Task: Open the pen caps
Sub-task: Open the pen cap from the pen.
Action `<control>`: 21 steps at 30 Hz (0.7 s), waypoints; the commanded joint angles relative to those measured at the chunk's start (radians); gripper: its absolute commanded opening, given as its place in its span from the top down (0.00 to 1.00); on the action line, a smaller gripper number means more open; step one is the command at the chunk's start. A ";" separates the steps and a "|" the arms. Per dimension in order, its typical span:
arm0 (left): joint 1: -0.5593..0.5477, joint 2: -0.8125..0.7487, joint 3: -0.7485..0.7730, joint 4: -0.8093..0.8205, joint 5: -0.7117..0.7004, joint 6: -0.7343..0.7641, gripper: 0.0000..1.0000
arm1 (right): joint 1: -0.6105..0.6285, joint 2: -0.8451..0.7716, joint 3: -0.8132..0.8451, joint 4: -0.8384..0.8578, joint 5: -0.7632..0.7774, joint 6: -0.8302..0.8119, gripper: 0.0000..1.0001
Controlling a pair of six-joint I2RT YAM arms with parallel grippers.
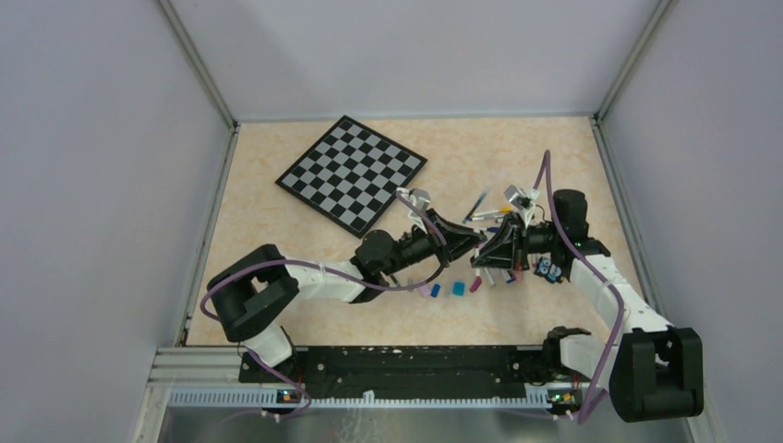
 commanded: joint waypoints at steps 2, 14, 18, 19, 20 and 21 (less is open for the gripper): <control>0.119 -0.086 0.095 0.080 -0.040 0.067 1.00 | 0.007 0.002 -0.007 0.104 -0.037 0.079 1.00; 0.259 -0.179 0.276 0.024 -0.146 0.087 1.00 | 0.064 0.049 -0.037 0.169 -0.024 0.119 1.00; 0.259 -0.198 0.249 0.069 -0.231 0.060 1.00 | 0.074 0.061 -0.038 0.166 -0.024 0.119 1.00; 0.259 -0.203 0.246 0.082 -0.247 0.056 1.00 | 0.080 0.062 -0.039 0.166 -0.024 0.119 1.00; 0.260 -0.208 0.249 0.094 -0.254 0.058 1.00 | 0.086 0.063 -0.041 0.168 -0.022 0.118 1.00; 0.261 -0.212 0.256 0.099 -0.259 0.063 1.00 | 0.091 0.068 -0.042 0.169 -0.021 0.119 1.00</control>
